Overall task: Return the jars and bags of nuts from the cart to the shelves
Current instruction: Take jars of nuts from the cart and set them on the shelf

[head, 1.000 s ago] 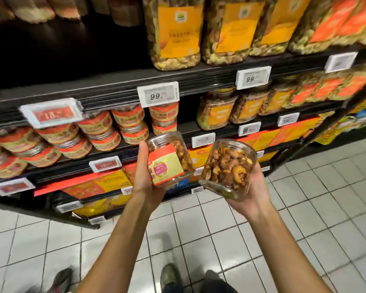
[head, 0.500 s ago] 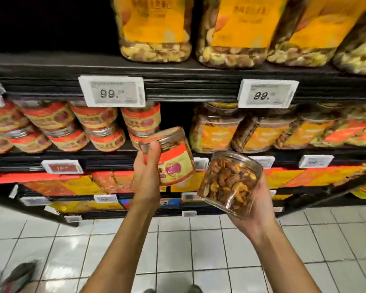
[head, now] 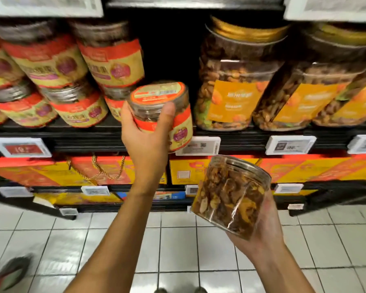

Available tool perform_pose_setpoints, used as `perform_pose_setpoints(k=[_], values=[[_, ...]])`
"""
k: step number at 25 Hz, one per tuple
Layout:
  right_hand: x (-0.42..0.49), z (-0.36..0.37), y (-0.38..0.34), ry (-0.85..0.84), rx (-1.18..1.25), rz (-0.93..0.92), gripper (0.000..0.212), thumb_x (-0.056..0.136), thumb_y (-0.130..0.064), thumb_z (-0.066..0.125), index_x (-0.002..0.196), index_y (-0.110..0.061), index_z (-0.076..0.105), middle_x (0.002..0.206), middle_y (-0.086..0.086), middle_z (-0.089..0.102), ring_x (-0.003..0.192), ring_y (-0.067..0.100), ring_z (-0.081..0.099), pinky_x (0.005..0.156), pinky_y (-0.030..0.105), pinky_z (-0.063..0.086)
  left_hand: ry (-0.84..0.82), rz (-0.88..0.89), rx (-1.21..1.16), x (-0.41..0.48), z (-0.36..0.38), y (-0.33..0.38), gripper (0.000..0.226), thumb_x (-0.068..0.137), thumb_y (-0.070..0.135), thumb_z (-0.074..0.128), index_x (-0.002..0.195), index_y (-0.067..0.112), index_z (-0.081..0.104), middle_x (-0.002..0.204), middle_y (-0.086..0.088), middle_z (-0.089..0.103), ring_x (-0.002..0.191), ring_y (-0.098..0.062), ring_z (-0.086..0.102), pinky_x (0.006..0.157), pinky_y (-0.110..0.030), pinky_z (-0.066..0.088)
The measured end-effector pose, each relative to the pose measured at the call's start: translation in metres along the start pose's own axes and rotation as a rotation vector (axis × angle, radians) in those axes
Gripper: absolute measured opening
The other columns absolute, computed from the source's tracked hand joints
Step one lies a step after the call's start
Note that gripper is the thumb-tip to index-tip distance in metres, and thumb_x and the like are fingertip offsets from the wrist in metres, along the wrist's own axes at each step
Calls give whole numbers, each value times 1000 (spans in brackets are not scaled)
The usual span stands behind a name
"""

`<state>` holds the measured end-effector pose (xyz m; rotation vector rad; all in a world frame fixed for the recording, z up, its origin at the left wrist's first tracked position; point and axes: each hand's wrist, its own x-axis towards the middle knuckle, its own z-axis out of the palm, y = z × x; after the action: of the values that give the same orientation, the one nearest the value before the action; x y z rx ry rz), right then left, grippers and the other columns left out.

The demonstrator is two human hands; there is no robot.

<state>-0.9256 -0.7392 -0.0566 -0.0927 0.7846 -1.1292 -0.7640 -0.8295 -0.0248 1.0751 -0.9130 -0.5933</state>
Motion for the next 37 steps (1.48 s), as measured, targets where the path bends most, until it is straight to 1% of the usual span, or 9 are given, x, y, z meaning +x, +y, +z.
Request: perform_pose_setpoints(k=[4, 8, 13, 19, 21, 23, 27, 32, 37], values=[[-1, -12, 8, 23, -2, 8, 64, 87, -61, 32, 86, -17, 78, 95, 10, 74, 85, 29, 72, 63, 42, 58, -6, 18, -12, 4, -3, -4, 61, 75, 45, 62, 115, 0, 50, 100, 1, 62, 89, 2, 62, 80, -17, 48], [-3, -15, 6, 33, 11, 50, 68, 83, -67, 33, 91, -15, 77, 101, 14, 72, 89, 33, 70, 64, 46, 57, -51, 4, 80, 11, 12, -5, 79, 68, 52, 64, 124, -3, 47, 112, -10, 63, 97, -9, 63, 82, -18, 50], [-4, -13, 5, 40, -15, 43, 66, 81, -65, 34, 80, -17, 79, 91, 12, 75, 79, 29, 72, 58, 44, 57, -160, 40, 299, 18, 10, -14, 87, 69, 58, 62, 134, 6, 35, 125, -7, 55, 113, -15, 56, 93, -20, 46], [1, -1, 8, 75, 14, 47, 70, 89, -63, 30, 70, -16, 78, 80, 9, 75, 70, 26, 73, 53, 39, 57, -209, 108, 442, 11, 1, -11, 94, 74, 46, 72, 140, -2, 27, 139, -16, 41, 131, -25, 40, 109, -35, 36], [3, 2, 9, 72, 18, 31, 70, 90, -61, 30, 67, -17, 78, 78, 8, 75, 68, 24, 73, 51, 37, 56, -106, 266, 484, 1, -11, -7, 83, 81, 43, 67, 138, -7, 31, 136, -21, 40, 130, -28, 38, 110, -35, 33], [5, 4, 12, 84, -4, 20, 68, 91, -61, 29, 71, -19, 79, 82, 7, 75, 72, 24, 73, 53, 38, 57, -43, 480, 558, -15, -33, -13, 55, 92, 27, 55, 130, -10, 42, 129, -23, 48, 123, -31, 45, 107, -39, 38], [9, 11, 13, 54, -51, -39, 69, 92, -61, 24, 82, -21, 78, 92, 8, 75, 83, 24, 72, 61, 39, 57, -435, 740, 855, -42, -56, -29, 36, 93, 18, 47, 126, 3, 52, 135, -15, 44, 129, -30, 41, 108, -44, 35], [11, 18, 10, 18, -32, -88, 68, 95, -58, 24, 82, -19, 78, 94, 7, 75, 85, 23, 72, 63, 37, 58, -485, 679, 943, -22, -39, -31, 46, 96, 25, 43, 133, -1, 48, 142, -17, 43, 135, -33, 36, 111, -46, 32], [9, 32, 4, 35, -105, -122, 66, 95, -58, 23, 84, -22, 78, 94, 6, 75, 84, 21, 72, 61, 35, 57, -466, 570, 849, -21, -48, -17, 37, 93, 18, 48, 125, 2, 56, 130, -15, 56, 122, -25, 51, 105, -39, 40]])
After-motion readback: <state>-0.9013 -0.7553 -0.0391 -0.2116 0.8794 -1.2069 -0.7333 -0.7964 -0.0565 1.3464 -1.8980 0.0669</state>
